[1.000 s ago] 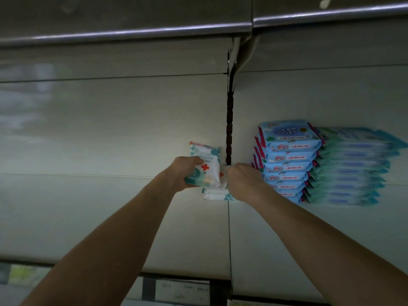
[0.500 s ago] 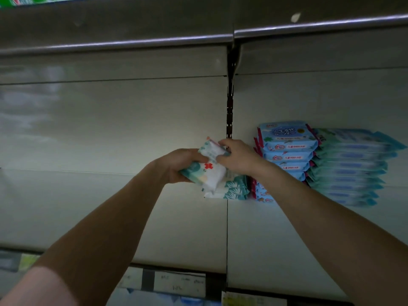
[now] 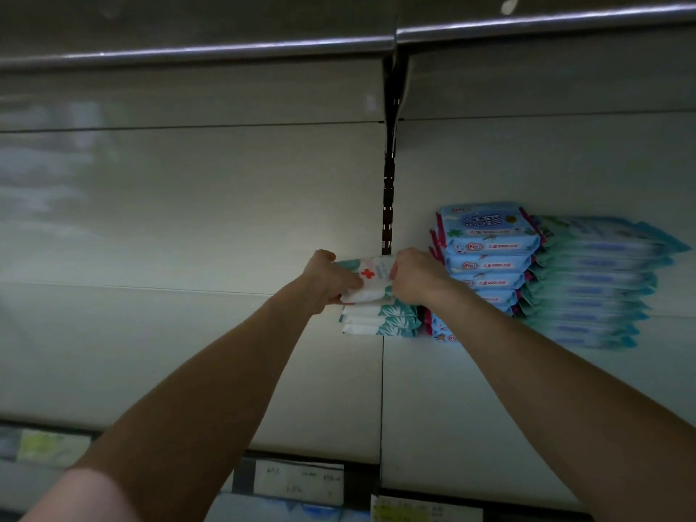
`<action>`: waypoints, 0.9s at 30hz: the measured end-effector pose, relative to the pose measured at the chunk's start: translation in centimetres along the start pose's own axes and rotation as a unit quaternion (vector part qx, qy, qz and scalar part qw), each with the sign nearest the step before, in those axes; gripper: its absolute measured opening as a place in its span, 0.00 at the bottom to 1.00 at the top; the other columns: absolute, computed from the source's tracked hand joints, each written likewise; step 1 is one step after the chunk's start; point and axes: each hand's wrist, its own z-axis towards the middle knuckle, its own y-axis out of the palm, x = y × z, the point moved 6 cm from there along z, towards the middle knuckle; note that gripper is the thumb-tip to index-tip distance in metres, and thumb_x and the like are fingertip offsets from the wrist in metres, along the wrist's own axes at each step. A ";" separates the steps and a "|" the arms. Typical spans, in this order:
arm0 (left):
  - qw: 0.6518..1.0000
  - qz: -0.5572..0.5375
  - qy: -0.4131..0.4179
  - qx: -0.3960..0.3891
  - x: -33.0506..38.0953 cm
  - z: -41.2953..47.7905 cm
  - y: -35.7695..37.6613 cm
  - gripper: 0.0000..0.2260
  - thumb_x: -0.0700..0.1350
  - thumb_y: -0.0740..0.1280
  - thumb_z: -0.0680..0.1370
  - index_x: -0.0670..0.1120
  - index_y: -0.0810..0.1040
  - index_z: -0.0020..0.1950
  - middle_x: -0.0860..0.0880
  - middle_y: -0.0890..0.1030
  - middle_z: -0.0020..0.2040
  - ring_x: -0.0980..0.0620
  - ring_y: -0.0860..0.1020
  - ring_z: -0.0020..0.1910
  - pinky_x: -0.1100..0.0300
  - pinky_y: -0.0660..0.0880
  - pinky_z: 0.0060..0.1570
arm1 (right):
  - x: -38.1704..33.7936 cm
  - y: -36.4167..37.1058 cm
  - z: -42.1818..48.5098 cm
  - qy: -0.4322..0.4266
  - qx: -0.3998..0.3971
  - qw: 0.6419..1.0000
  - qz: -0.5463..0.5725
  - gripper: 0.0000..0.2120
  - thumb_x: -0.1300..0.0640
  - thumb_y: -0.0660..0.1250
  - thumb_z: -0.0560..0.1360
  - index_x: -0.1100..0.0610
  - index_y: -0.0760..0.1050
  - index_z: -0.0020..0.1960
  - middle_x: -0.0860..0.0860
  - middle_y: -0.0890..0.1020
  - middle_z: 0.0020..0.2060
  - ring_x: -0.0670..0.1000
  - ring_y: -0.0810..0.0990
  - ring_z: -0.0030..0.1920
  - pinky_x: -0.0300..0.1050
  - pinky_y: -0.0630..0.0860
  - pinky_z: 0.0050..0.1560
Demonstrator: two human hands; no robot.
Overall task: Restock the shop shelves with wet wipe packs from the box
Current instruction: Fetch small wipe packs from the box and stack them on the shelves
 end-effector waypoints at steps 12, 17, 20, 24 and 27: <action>0.963 0.263 0.050 -0.015 0.4 0.8 1.4 0.21 0.45 0.69 0.77 0.43 0.71 0.69 0.45 0.77 0.51 0.46 0.76 0.52 0.56 0.75 0.49 | -0.5 0.6 -1.2 -0.083 0.005 0.974 -0.210 0.03 0.67 0.60 0.77 0.62 0.72 0.47 0.55 0.75 0.43 0.56 0.75 0.49 0.46 0.69 0.44; 0.961 0.260 -0.021 -0.097 -0.7 0.1 1.4 0.27 0.47 0.68 0.79 0.49 0.63 0.75 0.40 0.72 0.67 0.40 0.75 0.58 0.46 0.77 0.52 | -0.7 1.0 -1.2 -0.099 -0.006 0.963 -0.253 0.15 0.66 0.58 0.79 0.61 0.70 0.64 0.58 0.77 0.57 0.57 0.77 0.57 0.45 0.68 0.47; 0.955 0.279 -0.022 -0.100 -0.8 0.2 1.7 0.27 0.50 0.66 0.79 0.50 0.62 0.76 0.40 0.72 0.68 0.37 0.77 0.58 0.46 0.77 0.51 | -0.6 1.3 -1.1 -0.097 0.006 0.952 -0.289 0.15 0.65 0.57 0.79 0.60 0.69 0.66 0.58 0.76 0.59 0.57 0.76 0.58 0.46 0.69 0.49; 0.962 0.242 -0.065 -0.111 -1.8 0.2 2.1 0.26 0.53 0.67 0.79 0.47 0.63 0.73 0.38 0.72 0.67 0.35 0.76 0.59 0.42 0.75 0.57 | -1.2 1.3 -1.3 -0.096 0.029 0.935 -0.341 0.17 0.58 0.60 0.79 0.60 0.69 0.67 0.59 0.70 0.62 0.58 0.70 0.62 0.47 0.71 0.56; 0.969 0.203 -0.084 -0.111 -2.5 0.5 2.3 0.27 0.54 0.68 0.77 0.46 0.65 0.72 0.38 0.72 0.66 0.35 0.75 0.61 0.38 0.74 0.58 | -0.9 1.6 -1.1 -0.099 0.015 0.938 -0.330 0.16 0.60 0.60 0.79 0.61 0.67 0.66 0.59 0.74 0.61 0.57 0.74 0.60 0.47 0.70 0.54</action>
